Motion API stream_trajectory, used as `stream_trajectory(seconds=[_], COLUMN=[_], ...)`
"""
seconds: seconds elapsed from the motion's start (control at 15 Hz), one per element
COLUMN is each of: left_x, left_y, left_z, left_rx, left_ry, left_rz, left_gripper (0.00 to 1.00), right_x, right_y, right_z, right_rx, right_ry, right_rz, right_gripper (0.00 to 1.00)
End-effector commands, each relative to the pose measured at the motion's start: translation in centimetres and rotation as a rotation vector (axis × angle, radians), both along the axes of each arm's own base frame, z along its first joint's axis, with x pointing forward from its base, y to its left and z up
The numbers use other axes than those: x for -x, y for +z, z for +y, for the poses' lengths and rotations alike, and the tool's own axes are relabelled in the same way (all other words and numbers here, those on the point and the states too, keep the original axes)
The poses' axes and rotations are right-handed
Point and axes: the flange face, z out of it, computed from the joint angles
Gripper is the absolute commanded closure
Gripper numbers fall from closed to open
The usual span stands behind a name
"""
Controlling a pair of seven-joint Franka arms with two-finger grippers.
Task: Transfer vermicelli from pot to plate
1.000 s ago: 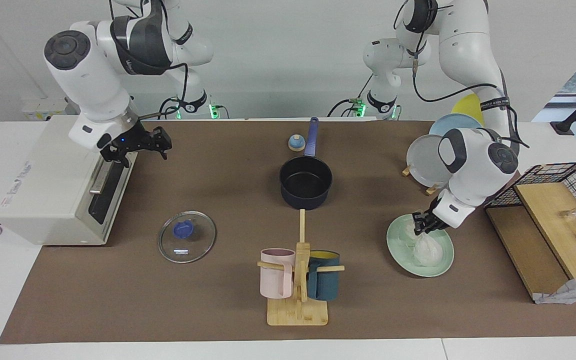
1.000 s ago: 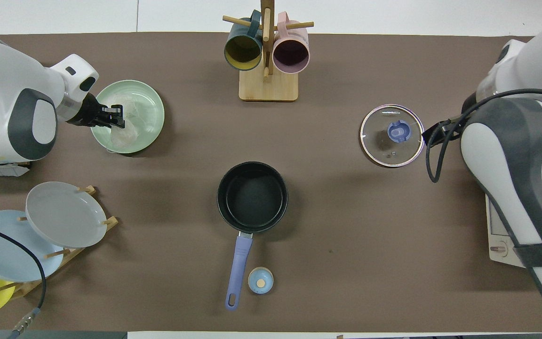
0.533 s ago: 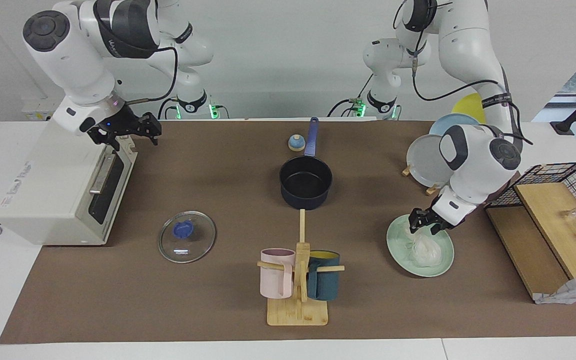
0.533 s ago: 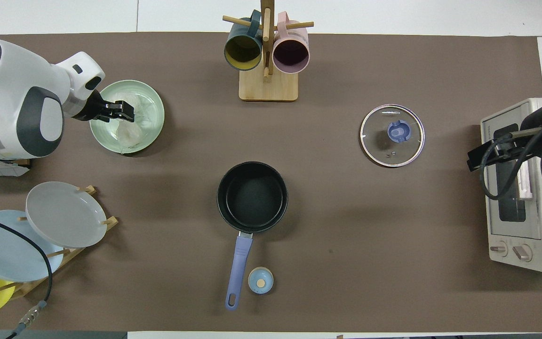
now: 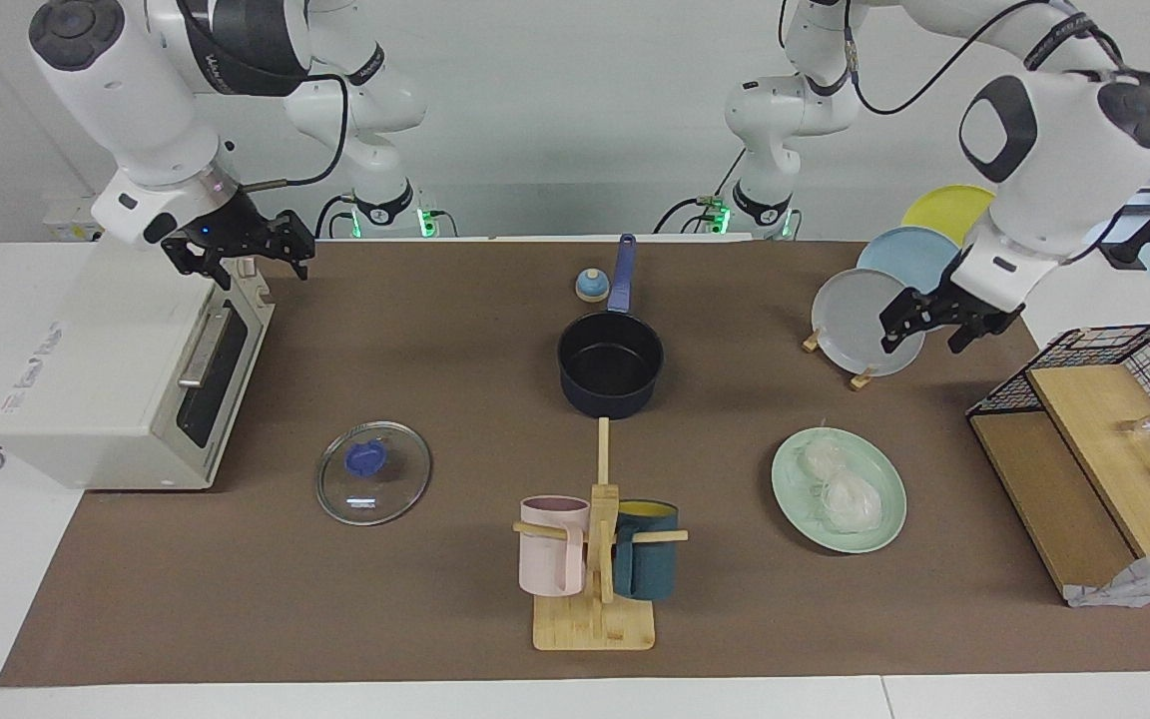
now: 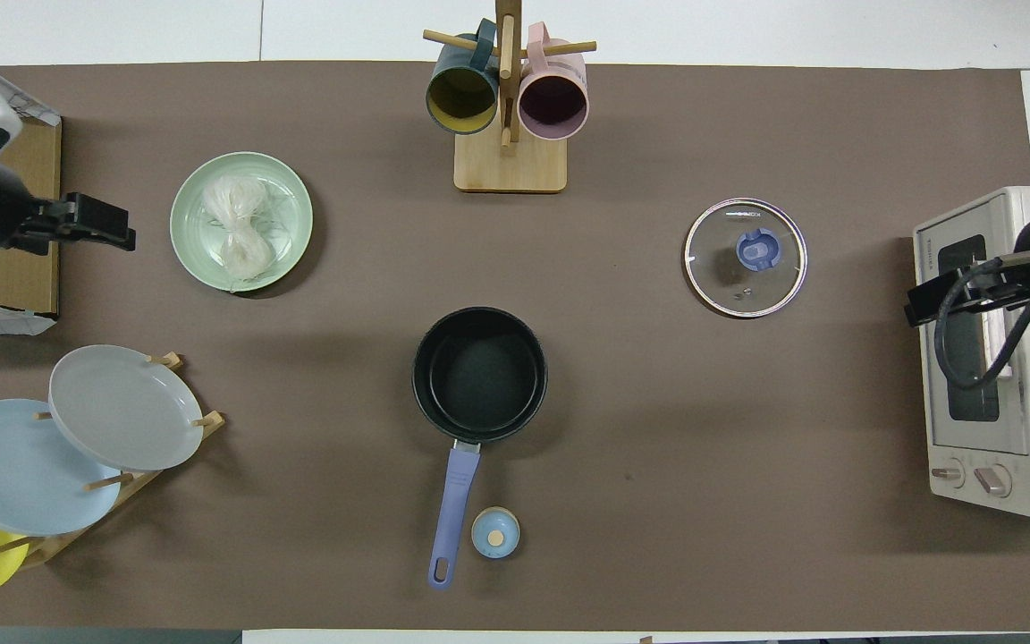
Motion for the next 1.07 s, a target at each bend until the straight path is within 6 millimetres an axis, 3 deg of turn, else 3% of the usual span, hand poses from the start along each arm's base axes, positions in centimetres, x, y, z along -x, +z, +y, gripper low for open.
stream_trajectory(seconds=[0.0,0.13,0.33,0.73,1.0], left_x=[2.8,4.2,5.8,4.2,3.7], left_y=[2.0,2.7,1.2,3.8,3.3], left_z=[-0.6,-0.7,-2.0,-2.4,-2.3], left_rx=[-0.034,-0.037,-0.043,-0.037,-0.038], left_ry=[0.056,0.056,0.032,0.019,0.016], left_rz=[0.032,0.046,0.074,0.061,0.059], left_gripper=[0.0,0.0,0.0,0.0,0.0], right_x=[0.5,0.4,0.4,-0.3,-0.3], right_y=[0.5,0.8,0.8,1.4,1.5], right_z=[-1.2,-1.3,-1.2,-0.6,-0.4], right_rx=[0.007,0.009,0.01,0.052,0.05], right_ry=[-0.031,-0.034,-0.032,-0.011,-0.048], right_rz=[-0.013,-0.019,-0.025,-0.057,-0.055], right_gripper=[0.0,0.0,0.0,0.0,0.0])
